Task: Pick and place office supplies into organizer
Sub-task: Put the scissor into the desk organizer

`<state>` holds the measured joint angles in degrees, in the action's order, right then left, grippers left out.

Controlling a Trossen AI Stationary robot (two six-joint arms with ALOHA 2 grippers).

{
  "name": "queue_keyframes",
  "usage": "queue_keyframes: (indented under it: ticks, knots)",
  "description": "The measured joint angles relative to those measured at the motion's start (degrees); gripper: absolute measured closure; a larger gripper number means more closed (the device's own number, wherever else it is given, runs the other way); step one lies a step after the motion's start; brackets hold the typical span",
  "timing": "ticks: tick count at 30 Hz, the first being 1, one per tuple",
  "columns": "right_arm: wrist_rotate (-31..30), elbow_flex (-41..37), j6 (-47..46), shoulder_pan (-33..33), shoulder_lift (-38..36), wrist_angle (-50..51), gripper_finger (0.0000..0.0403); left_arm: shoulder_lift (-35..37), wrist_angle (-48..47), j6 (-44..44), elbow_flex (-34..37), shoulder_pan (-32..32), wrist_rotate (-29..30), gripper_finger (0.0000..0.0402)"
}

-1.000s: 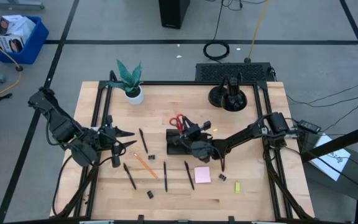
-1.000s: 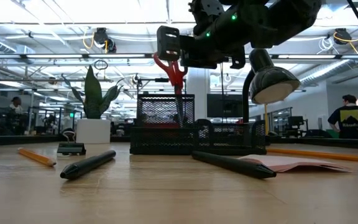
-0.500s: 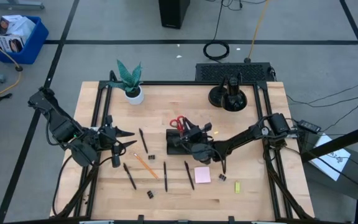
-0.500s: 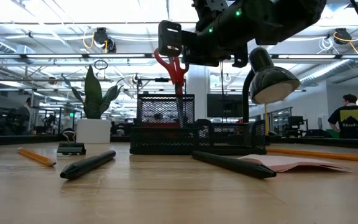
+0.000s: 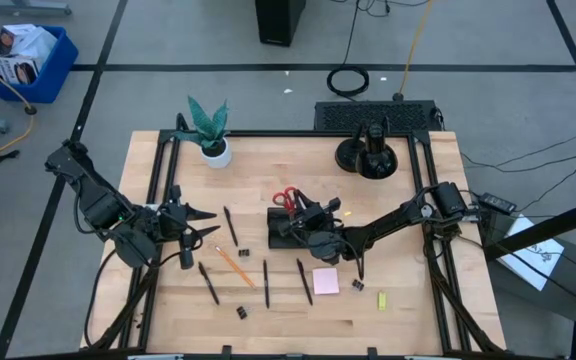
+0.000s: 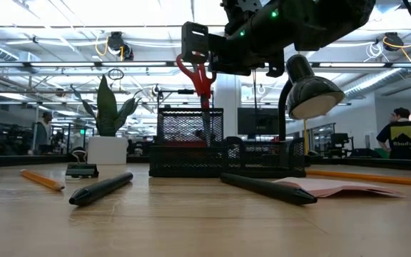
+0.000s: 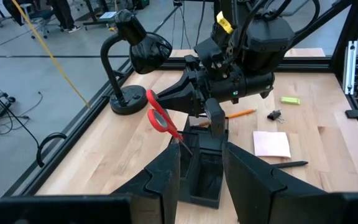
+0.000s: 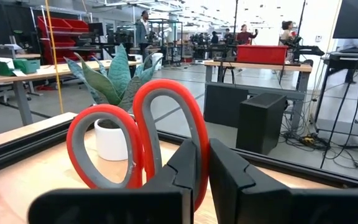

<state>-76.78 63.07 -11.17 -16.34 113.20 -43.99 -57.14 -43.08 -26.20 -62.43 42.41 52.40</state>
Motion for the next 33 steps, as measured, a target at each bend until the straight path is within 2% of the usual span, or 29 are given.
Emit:
queue_keyframes:
  ticks: [4,12,24,33]
  knots:
    - [-2.1,0.0,1.1,0.0,0.1,0.0,0.0388,0.0,0.0,0.0,0.0,0.0,0.0,0.0275]
    - [-2.6,0.0,1.8,0.1,0.1,-0.3,0.0389,0.0,0.0,0.0,0.0,0.0,0.0,0.0275]
    - [-1.6,-0.1,10.6,0.1,0.2,-7.8,0.0389,0.0,0.0,0.0,0.0,0.0,0.0,0.0275]
    - [-0.8,-0.1,12.1,0.2,0.2,-9.0,0.0389,0.0,0.0,0.0,0.0,0.0,0.0,0.0275]
